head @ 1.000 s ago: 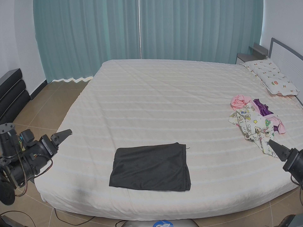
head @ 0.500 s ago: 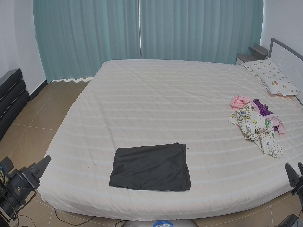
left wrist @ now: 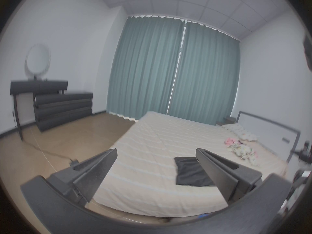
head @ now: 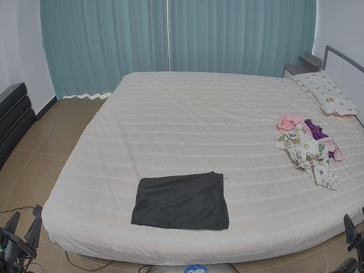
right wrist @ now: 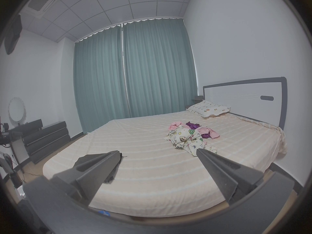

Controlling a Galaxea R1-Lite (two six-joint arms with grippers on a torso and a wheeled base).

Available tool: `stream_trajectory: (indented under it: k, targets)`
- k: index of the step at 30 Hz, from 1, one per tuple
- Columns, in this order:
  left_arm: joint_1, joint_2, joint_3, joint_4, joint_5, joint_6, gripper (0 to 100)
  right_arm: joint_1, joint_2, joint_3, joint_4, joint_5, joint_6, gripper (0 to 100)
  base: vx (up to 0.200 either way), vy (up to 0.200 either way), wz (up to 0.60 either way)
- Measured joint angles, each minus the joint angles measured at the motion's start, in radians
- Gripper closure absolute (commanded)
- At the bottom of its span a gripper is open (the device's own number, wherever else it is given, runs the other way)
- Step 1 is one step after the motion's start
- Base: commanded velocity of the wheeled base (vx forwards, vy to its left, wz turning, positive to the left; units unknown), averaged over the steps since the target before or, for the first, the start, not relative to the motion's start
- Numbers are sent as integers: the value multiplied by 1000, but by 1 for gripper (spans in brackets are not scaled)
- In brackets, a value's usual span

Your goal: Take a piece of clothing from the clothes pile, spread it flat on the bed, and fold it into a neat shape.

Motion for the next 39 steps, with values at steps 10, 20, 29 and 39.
stream_trajectory:
  k: [10, 20, 29, 39]
  targets:
    - [60, -229, -9, 81, 56, 270, 0, -19, -63, -17, 34, 19, -94, 0, 0, 0, 0]
    - [69, -279, -1, 144, 153, 281, 0, -102, -119, 0, 43, 94, -165, 0, 0, 0, 0]
    - [69, -285, 0, 157, 134, 280, 0, -127, -152, 0, 71, 69, -186, 0, 0, 0, 0]
    - [69, -286, 0, 166, -63, 218, 0, -127, -157, 0, 136, 223, -136, 0, 0, 0, 0]
